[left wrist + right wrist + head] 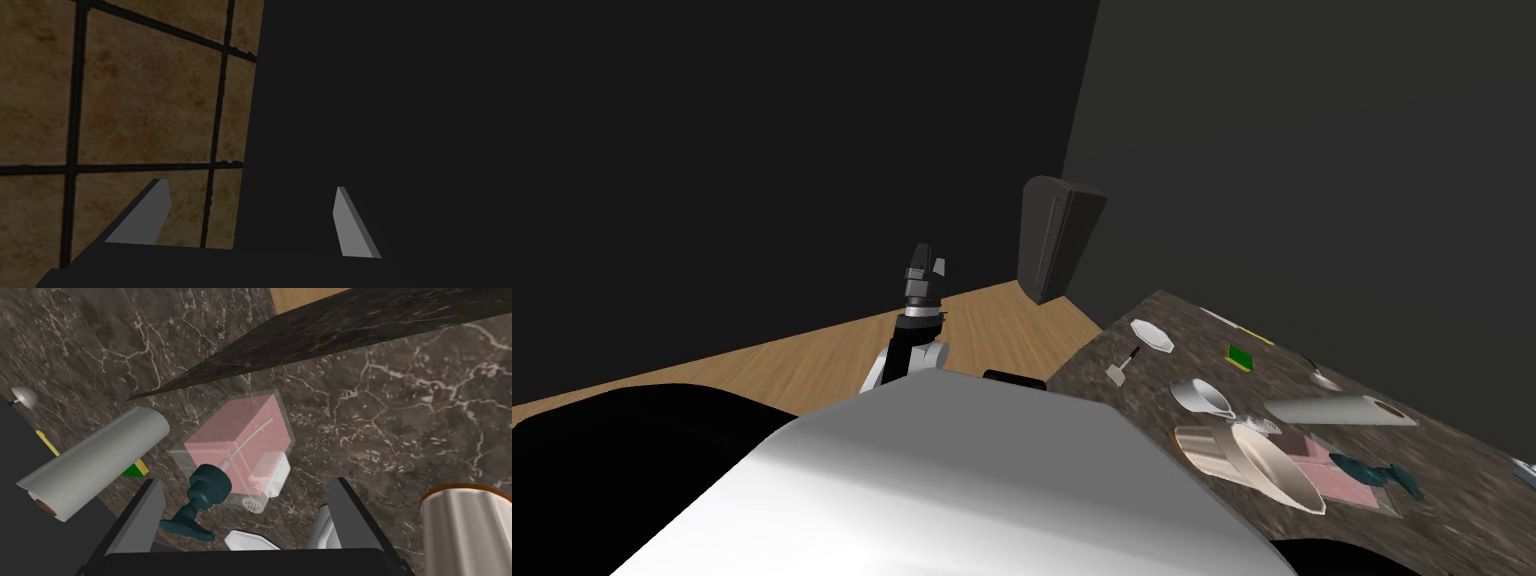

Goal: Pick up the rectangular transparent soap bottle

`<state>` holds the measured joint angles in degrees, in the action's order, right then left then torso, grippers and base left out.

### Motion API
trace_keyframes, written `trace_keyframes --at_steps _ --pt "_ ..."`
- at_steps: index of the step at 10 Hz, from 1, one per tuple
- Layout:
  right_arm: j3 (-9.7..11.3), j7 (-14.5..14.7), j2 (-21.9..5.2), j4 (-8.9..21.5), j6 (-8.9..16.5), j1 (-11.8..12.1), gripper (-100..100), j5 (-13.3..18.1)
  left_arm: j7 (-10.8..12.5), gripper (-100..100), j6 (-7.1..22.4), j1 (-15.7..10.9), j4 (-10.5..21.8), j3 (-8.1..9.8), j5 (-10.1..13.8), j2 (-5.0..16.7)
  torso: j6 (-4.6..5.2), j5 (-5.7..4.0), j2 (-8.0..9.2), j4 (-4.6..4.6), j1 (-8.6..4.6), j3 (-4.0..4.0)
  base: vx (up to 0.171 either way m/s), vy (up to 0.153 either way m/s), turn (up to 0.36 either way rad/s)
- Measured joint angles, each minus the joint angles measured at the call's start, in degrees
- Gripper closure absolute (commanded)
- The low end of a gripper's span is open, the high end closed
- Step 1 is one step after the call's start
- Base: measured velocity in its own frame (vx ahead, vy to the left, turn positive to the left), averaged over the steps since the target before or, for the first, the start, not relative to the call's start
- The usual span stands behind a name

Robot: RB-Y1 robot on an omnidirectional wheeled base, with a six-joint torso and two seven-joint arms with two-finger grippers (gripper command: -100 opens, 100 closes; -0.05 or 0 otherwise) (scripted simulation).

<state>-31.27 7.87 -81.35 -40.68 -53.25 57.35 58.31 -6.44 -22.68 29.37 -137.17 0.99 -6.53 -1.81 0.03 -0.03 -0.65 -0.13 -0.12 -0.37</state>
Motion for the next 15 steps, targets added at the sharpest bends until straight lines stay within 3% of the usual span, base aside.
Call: trace_keyframes --at_steps 1,4,5,6,10,12,15 --pt "-0.13 -0.54 -0.72 0.23 0.33 0.95 -100 0.68 0.0 0 0.0 0.0 0.0 0.0 0.0 0.0 0.02 -0.03 0.02 0.0 -0.07 0.01 0.103 -0.025 0.038" --pt "0.82 -0.38 -2.52 3.41 -0.14 0.64 -100 1.95 0.0 0 0.0 0.0 0.0 0.0 0.0 0.0 0.03 0.0 0.15 0.03 0.04 0.08 0.112 -0.014 0.085" --pt "0.87 -0.43 -2.61 3.48 -0.13 0.63 0 2.0 0.0 0 0.0 -0.01 0.0 0.0 0.0 0.0 0.07 -0.02 0.4 0.09 0.05 0.22 0.012 -0.004 0.0" --pt "0.86 -0.42 -2.61 3.47 -0.13 0.62 -100 1.99 0.0 0 0.0 -0.01 0.0 0.0 0.0 -0.01 0.09 0.0 0.6 0.14 0.11 0.35 -0.021 0.0 0.073" --pt "5.22 -0.03 -3.71 3.97 1.07 -0.18 -100 -3.26 0.0 0 0.0 -0.02 0.01 -0.01 0.0 -0.01 0.08 0.01 0.87 0.21 0.15 0.51 -0.033 -0.001 0.04" --pt "8.93 0.66 -4.27 5.61 1.03 -2.51 -100 -5.11 0.0 0 0.0 -0.02 0.0 0.0 0.0 -0.01 0.12 0.0 0.85 0.21 0.13 0.5 -0.025 -0.003 0.031" --pt "13.79 1.14 -4.99 6.21 1.8 -3.62 -100 -8.81 0.0 0 0.0 -0.02 0.0 0.0 0.0 -0.01 0.13 0.0 0.85 0.22 0.14 0.51 -0.027 0.001 0.04"
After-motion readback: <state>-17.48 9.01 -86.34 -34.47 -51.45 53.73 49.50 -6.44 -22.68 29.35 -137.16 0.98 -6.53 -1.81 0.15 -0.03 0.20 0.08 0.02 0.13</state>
